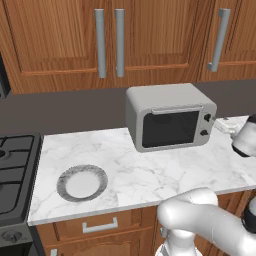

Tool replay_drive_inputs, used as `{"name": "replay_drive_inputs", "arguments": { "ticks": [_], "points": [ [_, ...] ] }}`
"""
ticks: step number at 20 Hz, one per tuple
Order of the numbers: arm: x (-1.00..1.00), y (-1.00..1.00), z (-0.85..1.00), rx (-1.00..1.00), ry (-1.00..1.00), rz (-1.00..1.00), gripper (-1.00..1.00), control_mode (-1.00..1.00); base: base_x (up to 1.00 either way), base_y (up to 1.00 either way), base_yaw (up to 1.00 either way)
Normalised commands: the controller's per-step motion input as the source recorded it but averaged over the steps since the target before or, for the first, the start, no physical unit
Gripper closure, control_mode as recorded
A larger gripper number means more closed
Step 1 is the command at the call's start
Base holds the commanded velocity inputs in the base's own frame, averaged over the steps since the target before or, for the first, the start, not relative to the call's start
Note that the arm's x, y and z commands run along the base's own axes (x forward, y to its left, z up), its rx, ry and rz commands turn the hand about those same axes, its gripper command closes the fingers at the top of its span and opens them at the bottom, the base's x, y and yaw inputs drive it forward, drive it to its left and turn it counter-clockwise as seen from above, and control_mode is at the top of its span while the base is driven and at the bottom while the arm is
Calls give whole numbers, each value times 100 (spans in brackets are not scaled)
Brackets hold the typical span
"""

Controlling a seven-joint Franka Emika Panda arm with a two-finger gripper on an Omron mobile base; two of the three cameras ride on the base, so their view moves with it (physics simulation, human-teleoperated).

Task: Pick up the bagel from the plate, place it on the toaster oven rack, close the door, and set the timer.

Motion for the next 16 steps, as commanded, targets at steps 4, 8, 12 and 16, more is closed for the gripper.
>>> {"name": "replay_drive_inputs", "arguments": {
  "ticks": [4,8,12,16],
  "points": [
    [0,44,0,-16,-34,-2,-100,-100,0,0,0],
    [0,16,10,-2,-13,0,-100,-100,0,0,0],
    [0,-8,10,2,-1,0,-100,-100,0,0,0],
    [0,-30,6,4,1,0,-100,-100,0,0,0]
  ]
}}
